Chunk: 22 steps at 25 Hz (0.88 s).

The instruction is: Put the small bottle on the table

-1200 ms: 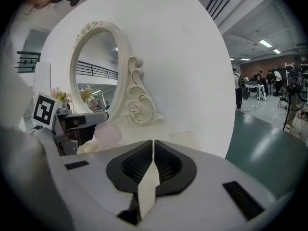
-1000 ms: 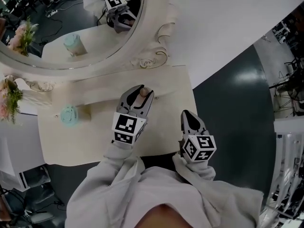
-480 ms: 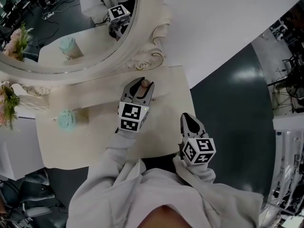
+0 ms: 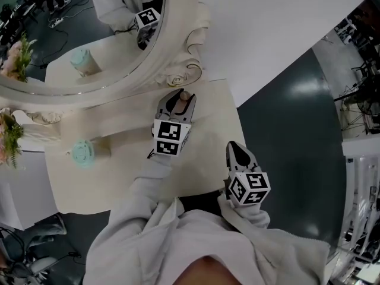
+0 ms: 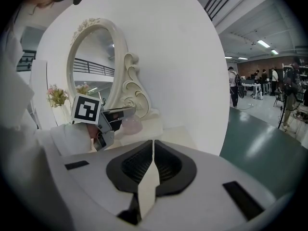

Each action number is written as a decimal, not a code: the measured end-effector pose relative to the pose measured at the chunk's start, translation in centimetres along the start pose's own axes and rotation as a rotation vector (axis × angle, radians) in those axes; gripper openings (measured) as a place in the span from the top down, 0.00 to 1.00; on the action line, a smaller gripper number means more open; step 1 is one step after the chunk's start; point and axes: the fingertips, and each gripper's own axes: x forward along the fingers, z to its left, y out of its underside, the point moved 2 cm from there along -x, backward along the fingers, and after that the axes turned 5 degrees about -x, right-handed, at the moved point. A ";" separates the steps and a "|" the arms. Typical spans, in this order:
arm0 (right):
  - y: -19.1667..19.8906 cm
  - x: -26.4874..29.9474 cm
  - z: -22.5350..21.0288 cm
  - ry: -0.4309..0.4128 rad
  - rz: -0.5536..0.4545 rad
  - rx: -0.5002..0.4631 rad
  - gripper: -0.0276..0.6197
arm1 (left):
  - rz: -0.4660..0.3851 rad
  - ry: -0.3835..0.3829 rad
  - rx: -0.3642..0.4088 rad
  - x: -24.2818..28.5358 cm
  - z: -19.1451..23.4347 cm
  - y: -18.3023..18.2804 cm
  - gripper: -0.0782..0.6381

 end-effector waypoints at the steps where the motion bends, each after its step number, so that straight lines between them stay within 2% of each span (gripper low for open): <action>1: 0.1 0.0 0.0 0.001 0.002 0.001 0.90 | 0.003 0.002 0.004 0.2 0.0 -0.1 0.67; 12: 0.7 -0.9 -0.3 0.033 0.005 0.020 0.90 | 0.012 -0.037 0.041 2.1 0.2 -0.2 0.67; 22: 1.0 -1.8 -0.5 0.036 0.004 0.028 0.90 | 0.017 -0.038 0.026 2.5 0.3 -0.4 0.67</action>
